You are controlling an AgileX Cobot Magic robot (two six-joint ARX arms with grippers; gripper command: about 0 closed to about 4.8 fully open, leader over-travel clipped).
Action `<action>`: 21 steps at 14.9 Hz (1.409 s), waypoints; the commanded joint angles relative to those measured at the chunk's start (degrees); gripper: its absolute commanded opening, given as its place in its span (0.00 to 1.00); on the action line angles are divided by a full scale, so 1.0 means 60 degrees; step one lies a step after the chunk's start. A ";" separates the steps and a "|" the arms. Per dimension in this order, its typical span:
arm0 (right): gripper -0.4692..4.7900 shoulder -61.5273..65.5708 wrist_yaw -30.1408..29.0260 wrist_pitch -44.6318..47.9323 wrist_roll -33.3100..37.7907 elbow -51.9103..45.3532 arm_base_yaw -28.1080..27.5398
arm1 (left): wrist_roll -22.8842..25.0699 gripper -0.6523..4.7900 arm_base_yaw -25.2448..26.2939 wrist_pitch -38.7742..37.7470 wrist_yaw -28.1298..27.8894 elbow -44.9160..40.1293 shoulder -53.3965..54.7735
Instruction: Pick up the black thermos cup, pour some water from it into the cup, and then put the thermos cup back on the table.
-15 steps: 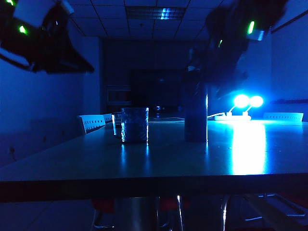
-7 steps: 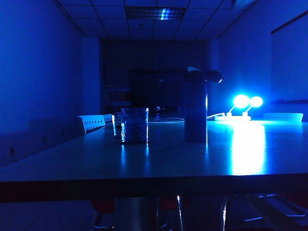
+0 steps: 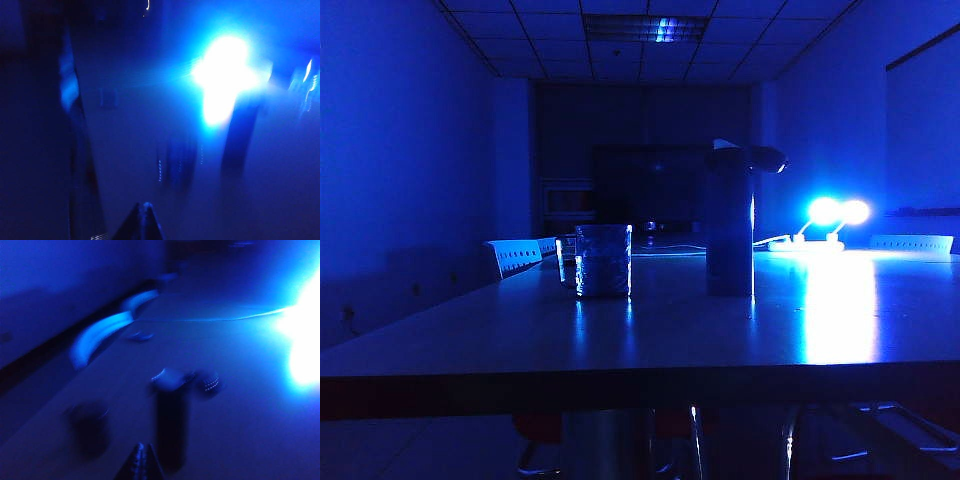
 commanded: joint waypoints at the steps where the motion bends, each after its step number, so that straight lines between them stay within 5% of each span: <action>1: 0.08 -0.0703 0.0044 -0.0062 0.1013 -0.1464 -0.0011 | -0.0437 0.11 0.0000 0.1038 -0.0200 -0.2080 -0.1275; 11: 0.08 -0.0831 0.0007 -0.1086 0.1053 -0.2014 -0.0015 | -0.1395 0.11 0.0000 0.3191 -0.1614 -0.5348 -0.1683; 21: 0.08 -0.0831 0.0007 -0.1100 0.1053 -0.2014 -0.0018 | -0.0175 0.11 0.0036 0.4368 -0.1348 -0.6794 -0.2269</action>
